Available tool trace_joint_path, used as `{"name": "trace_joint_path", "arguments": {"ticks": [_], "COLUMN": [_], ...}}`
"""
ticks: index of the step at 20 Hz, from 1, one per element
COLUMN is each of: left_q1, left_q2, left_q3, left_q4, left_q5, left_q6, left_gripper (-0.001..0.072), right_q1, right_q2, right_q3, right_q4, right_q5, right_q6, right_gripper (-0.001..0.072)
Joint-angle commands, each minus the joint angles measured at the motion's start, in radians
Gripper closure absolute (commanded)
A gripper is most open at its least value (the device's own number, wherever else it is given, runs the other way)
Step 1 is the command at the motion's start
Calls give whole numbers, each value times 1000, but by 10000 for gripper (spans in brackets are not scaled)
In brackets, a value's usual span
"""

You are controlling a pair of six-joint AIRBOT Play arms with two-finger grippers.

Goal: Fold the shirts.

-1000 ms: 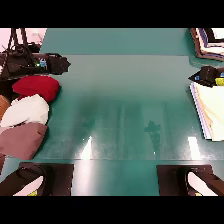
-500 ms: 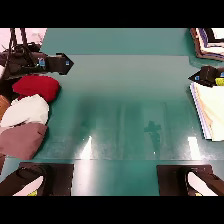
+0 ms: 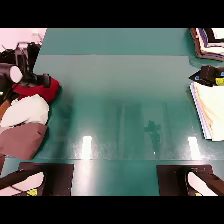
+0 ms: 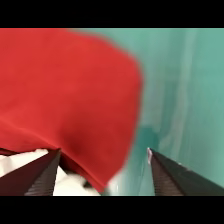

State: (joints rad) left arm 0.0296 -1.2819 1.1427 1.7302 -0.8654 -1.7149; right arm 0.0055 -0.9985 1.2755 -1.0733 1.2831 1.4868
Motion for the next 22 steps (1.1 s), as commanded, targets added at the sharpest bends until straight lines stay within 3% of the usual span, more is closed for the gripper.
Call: {"name": "trace_joint_path", "arguments": {"ticks": [1, 3, 4, 5, 6, 10, 14, 17, 22], "left_q1": [58, 58, 58, 58, 58, 58, 57, 53, -191], "left_q2": [-138, -153, -153, -151, -149, -90, 102, 261, 349], "left_q3": [-18, -15, -6, 9, 26, 111, 292, 478, 610], "left_q4": [16, 16, 16, 16, 17, 17, -7, -142, -149], "left_q5": [41, 39, 36, 26, 16, -19, -59, -126, -270], "left_q6": [-5, -5, -6, -5, -4, -3, 26, 121, 151], "left_gripper": [64, 66, 131, 431, 683, 678, 678, 679, 681], "right_q1": [1, 1, 1, 1, 1, 1, 1, 1, 1], "right_q2": [0, 0, 0, 0, 0, 1, 0, 1, 1], "right_q3": [1, 1, 1, 1, 1, 2, 48, 164, 312], "right_q4": [1, 0, 0, 0, 0, 2, 8, 8, 5], "right_q5": [-1, -1, -2, -2, -1, -2, -4, -46, -87], "right_q6": [1, 1, 1, 1, 1, 1, 1, 1, 0], "right_gripper": [691, 690, 691, 691, 691, 691, 691, 691, 691]}}
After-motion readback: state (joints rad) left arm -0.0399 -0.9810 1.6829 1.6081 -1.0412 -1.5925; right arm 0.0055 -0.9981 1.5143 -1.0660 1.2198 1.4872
